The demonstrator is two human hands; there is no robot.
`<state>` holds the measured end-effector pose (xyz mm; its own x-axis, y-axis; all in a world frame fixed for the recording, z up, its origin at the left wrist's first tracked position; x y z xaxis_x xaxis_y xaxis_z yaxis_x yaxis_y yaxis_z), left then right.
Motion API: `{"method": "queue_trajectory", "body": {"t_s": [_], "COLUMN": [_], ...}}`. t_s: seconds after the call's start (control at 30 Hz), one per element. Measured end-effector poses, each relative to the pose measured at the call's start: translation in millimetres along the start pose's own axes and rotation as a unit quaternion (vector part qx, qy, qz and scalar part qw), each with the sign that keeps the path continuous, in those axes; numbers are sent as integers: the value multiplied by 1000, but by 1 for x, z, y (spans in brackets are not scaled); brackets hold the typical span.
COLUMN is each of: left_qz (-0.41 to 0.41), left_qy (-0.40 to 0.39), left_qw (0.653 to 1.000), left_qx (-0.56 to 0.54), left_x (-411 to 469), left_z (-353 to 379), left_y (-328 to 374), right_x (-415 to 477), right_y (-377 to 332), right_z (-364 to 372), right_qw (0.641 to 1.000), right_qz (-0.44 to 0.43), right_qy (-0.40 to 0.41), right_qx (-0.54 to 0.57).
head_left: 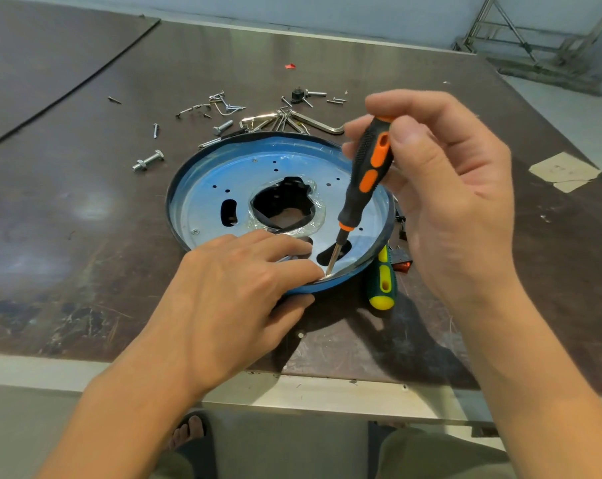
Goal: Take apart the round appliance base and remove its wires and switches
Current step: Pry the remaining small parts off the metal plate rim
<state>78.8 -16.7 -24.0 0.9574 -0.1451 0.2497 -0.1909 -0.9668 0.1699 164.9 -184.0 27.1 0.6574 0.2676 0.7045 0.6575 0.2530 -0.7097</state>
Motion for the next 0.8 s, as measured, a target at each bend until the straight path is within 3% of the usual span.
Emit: {"method": "queue_trajectory", "body": {"t_s": [0.13,0.33,0.5,0.7,0.8], "left_qz": [-2,-1,0,4,4], "left_qy": [1,4,4,7,3], "left_qw": [1000,1000,1000,1000,1000], "left_qx": [0,0,1,5,4], "left_x": [-1,0,0,0,0], "left_z": [0,0,0,0,0], "left_y": [0,0,-1,0,0], "right_x": [2,0,1,-1,0], "right_y": [-1,2,0,5,0], "right_z": [1,0,2,-1,3], "right_qw": [998,1000,999,1000,1000], "right_qz": [-27,17,-13,22,-5], "right_qy": [-11,2,-1,0,-4], "right_qx": [-51,11,-35,14,-22]}}
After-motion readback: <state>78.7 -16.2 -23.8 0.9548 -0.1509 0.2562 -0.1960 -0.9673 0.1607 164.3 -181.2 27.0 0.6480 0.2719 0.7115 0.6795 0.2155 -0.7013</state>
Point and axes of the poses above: each hand's wrist, its own x-axis towards the middle knuckle, its own z-axis out of the palm, y = z × x, the point moved 2 cm from there along x, towards the middle knuckle, and after that the axes turned 10 degrees about -z, right-handed, at the moved point
